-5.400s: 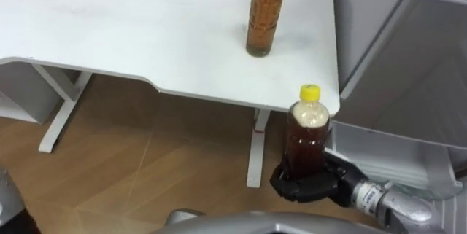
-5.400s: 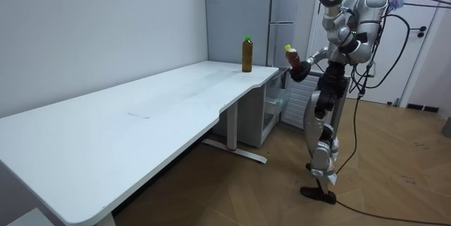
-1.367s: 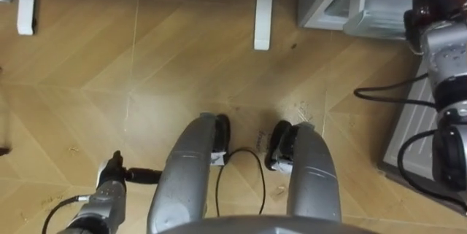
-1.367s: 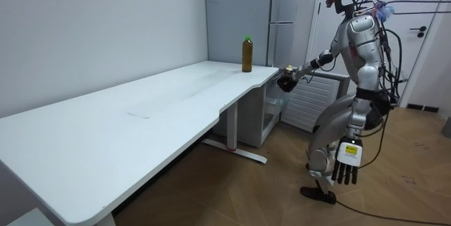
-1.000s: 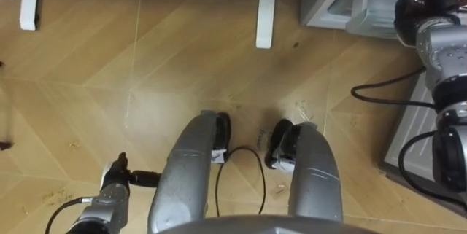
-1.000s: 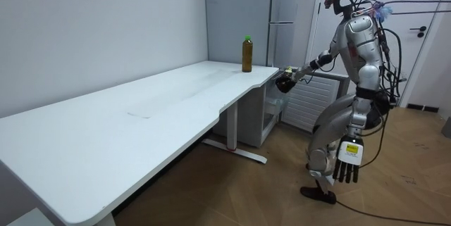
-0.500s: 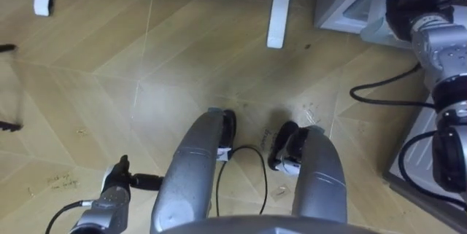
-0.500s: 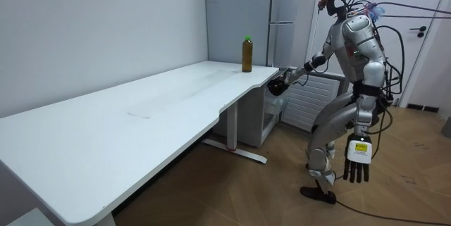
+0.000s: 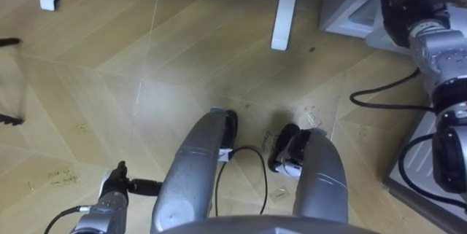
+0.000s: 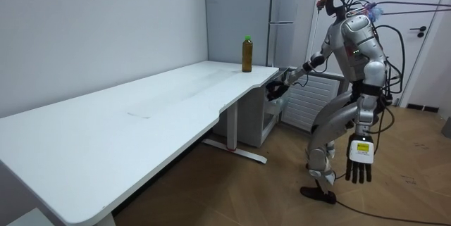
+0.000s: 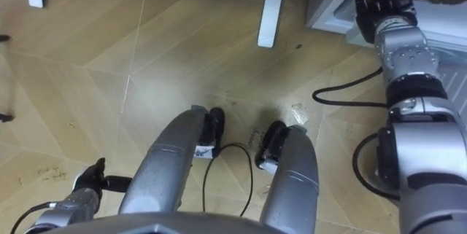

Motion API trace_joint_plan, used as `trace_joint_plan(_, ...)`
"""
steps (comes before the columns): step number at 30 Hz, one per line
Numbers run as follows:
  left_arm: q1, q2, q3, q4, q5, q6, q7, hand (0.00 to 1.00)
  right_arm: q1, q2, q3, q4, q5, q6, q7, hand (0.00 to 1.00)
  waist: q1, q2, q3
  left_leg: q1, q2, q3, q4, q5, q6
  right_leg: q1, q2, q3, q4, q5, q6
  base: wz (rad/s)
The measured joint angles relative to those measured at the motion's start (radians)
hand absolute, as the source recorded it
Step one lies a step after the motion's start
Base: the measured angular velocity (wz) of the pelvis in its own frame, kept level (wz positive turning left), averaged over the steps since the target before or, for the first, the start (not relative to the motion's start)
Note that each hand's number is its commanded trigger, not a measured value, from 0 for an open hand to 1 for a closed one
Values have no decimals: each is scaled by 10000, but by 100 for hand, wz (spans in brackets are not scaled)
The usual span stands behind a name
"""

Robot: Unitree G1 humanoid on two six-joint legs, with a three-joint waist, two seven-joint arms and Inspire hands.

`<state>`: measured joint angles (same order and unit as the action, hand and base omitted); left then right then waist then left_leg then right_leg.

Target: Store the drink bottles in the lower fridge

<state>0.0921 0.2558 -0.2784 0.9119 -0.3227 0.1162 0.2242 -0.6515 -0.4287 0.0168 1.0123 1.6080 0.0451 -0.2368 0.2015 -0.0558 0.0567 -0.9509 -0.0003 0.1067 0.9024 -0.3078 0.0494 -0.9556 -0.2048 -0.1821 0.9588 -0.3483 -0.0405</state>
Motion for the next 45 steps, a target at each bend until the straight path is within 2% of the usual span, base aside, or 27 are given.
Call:
trace_joint_plan(5, 99, 15, 3, -333, -3, 49, 0, 0, -25, -147, 18, -2, -92, 4, 200, 0, -43, -3, 2, 2, -78, -38, -9, 0, 1, 47, -27, -48, -7, -19, 43, 4)
trace_joint_plan(22, 208, 57, -9, -362, 0, 1, 3, 0, -23, -148, 81, -1, -288, 29, 587, 0, -92, -18, 6, 94, -107, -38, -17, 1, 3, 128, -56, -52, -32, -6, 74, 0)
trace_joint_plan(28, 215, 58, -7, -323, 1, -16, -2, 0, -24, -149, 99, -1, -436, 154, 763, 0, -127, -23, 4, 167, -103, -43, -8, 0, 4, 240, -43, -87, -58, -3, 78, 0)
trace_joint_plan(37, 394, 61, -14, -224, -10, 73, -3, 0, 64, -149, 383, 312, -537, 222, 989, 0, -319, -24, 0, 596, -131, -184, -153, -8, 17, 759, 2, -136, -272, 5, 147, 0)
trace_joint_plan(45, 346, 70, 11, -66, -3, 86, -385, 0, 112, -144, 409, 1211, -886, 644, 1405, 0, -307, -22, -1, 1377, -123, -193, -555, -19, 30, 1549, 97, -169, -746, 41, 249, -1)
